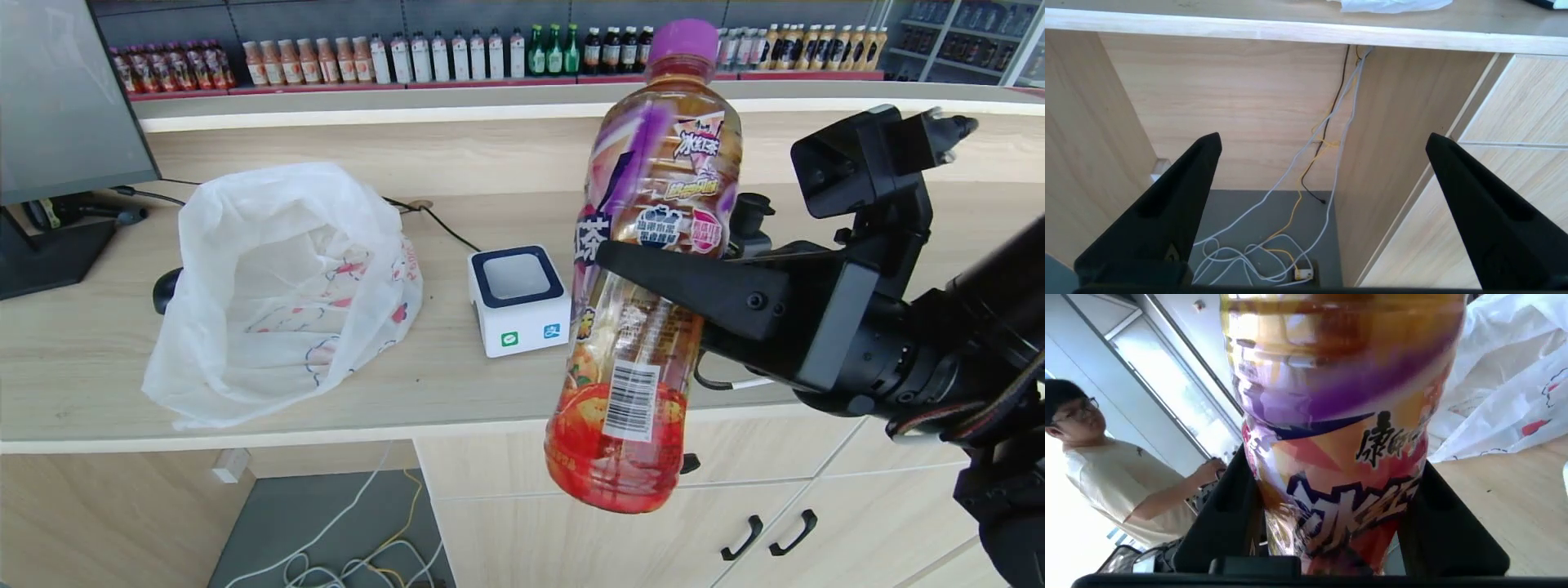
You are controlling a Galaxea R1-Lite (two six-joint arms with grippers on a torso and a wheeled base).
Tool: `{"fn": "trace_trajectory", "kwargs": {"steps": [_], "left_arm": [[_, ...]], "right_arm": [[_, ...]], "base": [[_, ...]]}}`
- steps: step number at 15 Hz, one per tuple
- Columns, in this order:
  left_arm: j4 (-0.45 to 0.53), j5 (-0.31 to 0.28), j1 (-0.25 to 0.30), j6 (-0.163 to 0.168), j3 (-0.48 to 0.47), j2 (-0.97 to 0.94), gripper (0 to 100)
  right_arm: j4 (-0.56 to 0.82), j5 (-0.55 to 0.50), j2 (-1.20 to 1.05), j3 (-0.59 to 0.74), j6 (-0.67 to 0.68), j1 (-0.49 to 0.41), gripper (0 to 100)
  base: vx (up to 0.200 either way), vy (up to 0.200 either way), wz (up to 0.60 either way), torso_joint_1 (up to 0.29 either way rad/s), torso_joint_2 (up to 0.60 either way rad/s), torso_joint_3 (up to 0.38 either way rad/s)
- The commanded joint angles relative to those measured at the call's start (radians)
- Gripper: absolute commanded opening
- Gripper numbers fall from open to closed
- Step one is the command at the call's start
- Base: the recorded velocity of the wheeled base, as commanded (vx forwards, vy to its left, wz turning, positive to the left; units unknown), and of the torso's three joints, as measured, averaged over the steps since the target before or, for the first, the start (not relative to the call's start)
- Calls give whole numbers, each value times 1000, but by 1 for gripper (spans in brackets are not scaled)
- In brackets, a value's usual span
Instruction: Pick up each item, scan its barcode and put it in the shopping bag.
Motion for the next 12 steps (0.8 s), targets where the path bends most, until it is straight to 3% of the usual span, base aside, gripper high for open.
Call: {"fn": "trace_trajectory", "kwargs": {"steps": [1, 12], "left_arm": [[-1, 0, 0, 0, 0, 0, 100], [-1, 0, 0, 0, 0, 0, 100]], "right_arm": [[-1, 2, 7, -22, 24, 0, 0], [-1, 9, 1, -26, 24, 19, 0]], "base": [[0, 0, 0, 0, 0, 0], [0, 0, 0, 0, 0, 0]]}}
